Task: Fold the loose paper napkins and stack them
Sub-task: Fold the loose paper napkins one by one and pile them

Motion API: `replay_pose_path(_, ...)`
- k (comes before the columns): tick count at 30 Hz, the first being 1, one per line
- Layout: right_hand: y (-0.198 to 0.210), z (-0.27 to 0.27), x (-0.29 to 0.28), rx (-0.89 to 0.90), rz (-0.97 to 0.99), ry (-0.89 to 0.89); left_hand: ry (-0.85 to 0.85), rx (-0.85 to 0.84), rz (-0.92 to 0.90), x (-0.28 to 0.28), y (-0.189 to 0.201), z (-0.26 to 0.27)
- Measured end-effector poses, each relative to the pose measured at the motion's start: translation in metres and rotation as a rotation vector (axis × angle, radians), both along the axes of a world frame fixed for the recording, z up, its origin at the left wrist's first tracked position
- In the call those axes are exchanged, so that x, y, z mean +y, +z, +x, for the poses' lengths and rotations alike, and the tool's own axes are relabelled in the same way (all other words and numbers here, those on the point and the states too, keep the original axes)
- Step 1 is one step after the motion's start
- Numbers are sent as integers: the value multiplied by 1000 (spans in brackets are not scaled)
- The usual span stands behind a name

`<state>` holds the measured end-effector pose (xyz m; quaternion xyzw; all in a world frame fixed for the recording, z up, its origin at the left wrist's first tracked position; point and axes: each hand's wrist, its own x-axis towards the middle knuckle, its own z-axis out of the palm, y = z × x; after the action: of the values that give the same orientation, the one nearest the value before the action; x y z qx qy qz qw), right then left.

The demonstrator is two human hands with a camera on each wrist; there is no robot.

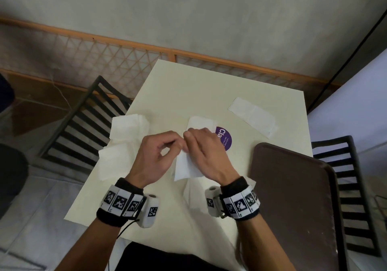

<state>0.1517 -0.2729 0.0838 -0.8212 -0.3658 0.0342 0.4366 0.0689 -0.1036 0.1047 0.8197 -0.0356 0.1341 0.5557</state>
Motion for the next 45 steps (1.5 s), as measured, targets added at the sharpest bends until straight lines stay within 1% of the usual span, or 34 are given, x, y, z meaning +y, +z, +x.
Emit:
replay_pose_path(1,-3,0,8,-14,-14,7,50,8,-37,3,-3,-3)
replay_pose_path(3,-10,1,19,32,-8,-10,181,27,-112,12,-8,-10)
replay_pose_path(6,-19,2,31,200,82,-64,373,63,-138,30,-16,-21)
replay_pose_path(9,-29,-2,54,322,104,-121,493,127,-129,50,-28,-30)
replay_pose_path(12,-37,-10,73,460,148,-96,582,232,-149,78,-52,-36)
replay_pose_path(14,-40,-10,75,521,164,-99,660,293,-168,103,-76,-40)
replay_pose_path(15,-41,-9,73,535,162,-114,709,325,-144,116,-90,-42)
replay_pose_path(17,-45,-4,63,539,149,-149,789,411,-29,136,-117,-49)
replay_pose_path(20,-53,7,43,514,106,-229,825,527,101,144,-146,-53)
replay_pose_path(22,-62,16,25,474,46,-308,824,559,183,140,-153,-52)
replay_pose_path(24,-72,27,5,405,-94,-396,822,580,318,133,-153,-49)
replay_pose_path(26,-82,34,-15,352,-309,-498,856,588,441,124,-148,-46)
replay_pose_path(28,-94,34,-30,352,-554,-539,879,526,504,113,-139,-42)
replay_pose_path(30,-105,26,-37,353,-751,-518,846,391,541,97,-130,-36)
replay_pose_path(31,-110,21,-39,339,-790,-507,797,329,552,88,-125,-32)
replay_pose_path(32,-116,17,-41,326,-785,-499,723,285,537,77,-120,-27)
replay_pose_path(34,-122,14,-43,323,-721,-494,538,268,438,53,-116,-15)
replay_pose_path(37,-125,13,-45,339,-640,-520,281,337,303,12,-120,5)
replay_pose_path(39,-125,11,-47,342,-571,-543,146,413,302,-13,-131,19)
replay_pose_path(40,-125,10,-47,346,-533,-551,105,462,313,-23,-137,26)
replay_pose_path(42,-124,10,-50,367,-477,-562,71,534,293,-38,-148,37)
replay_pose_path(45,-122,9,-55,395,-375,-575,106,586,237,-51,-158,44)
